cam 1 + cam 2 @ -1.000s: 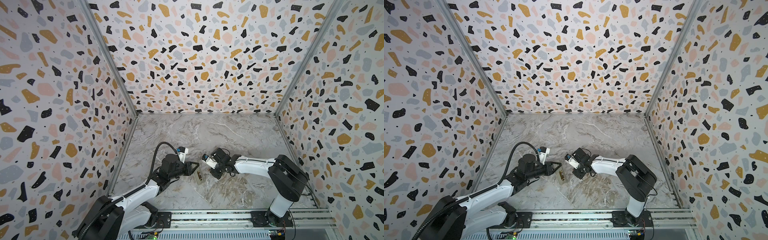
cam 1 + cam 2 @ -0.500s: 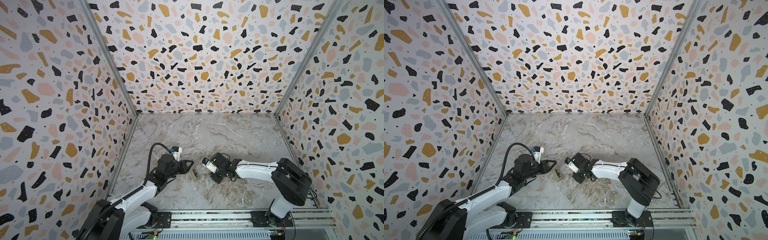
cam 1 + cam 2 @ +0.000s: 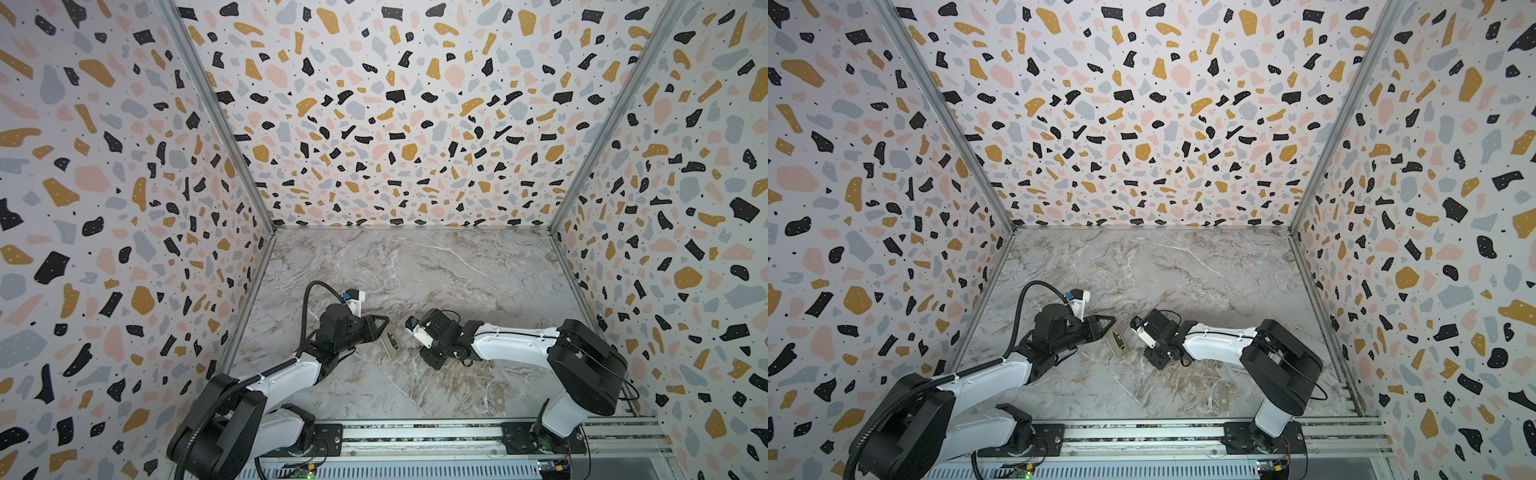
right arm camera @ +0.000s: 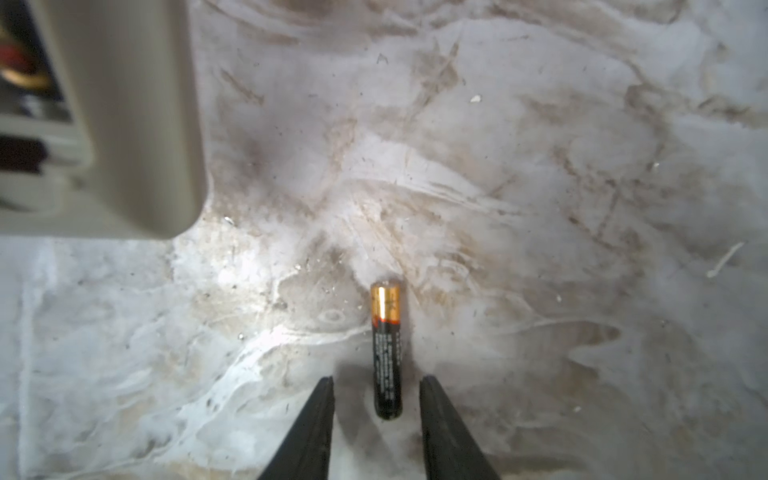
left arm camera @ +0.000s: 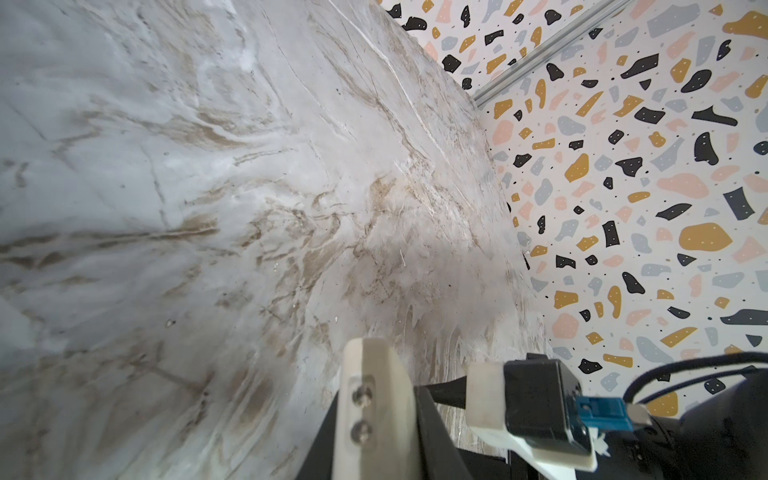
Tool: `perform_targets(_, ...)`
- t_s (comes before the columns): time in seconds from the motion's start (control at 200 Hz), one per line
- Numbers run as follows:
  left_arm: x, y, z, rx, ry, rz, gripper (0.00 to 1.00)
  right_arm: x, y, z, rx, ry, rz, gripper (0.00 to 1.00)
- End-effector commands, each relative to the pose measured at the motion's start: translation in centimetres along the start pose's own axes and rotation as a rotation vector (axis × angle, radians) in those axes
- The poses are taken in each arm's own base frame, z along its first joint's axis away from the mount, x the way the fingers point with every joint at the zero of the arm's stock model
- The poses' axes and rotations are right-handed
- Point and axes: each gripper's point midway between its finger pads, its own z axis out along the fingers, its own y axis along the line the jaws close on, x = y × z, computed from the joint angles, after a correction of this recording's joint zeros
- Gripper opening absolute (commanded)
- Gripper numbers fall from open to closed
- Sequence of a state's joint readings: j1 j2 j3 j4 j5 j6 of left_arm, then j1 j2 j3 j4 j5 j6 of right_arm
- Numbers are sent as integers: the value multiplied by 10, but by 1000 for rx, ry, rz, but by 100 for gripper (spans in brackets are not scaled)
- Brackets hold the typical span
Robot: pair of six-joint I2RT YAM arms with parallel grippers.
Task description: Load the batteries into the remote control
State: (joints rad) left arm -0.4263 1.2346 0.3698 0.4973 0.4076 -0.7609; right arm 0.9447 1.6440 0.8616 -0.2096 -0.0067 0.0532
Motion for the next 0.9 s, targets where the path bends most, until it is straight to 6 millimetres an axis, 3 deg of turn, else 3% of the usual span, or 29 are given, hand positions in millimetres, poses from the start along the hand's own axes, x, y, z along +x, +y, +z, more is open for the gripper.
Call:
perform_targets(0.0,-38,-25,5,72,-106,46,0,7,0,-4,7,10,36,35)
perform_targets(0.365,-55,-20,35,86,-134,28,0,8,-6,0,2,-2,83,27)
perform_targets(0.626,-47,-21,59,111,-99,28,0,12,-9,-1,10,4,96,21)
perform_targets(0.891,-26,-19,78,116,-44,32,0,13,-13,-3,21,0,106,20)
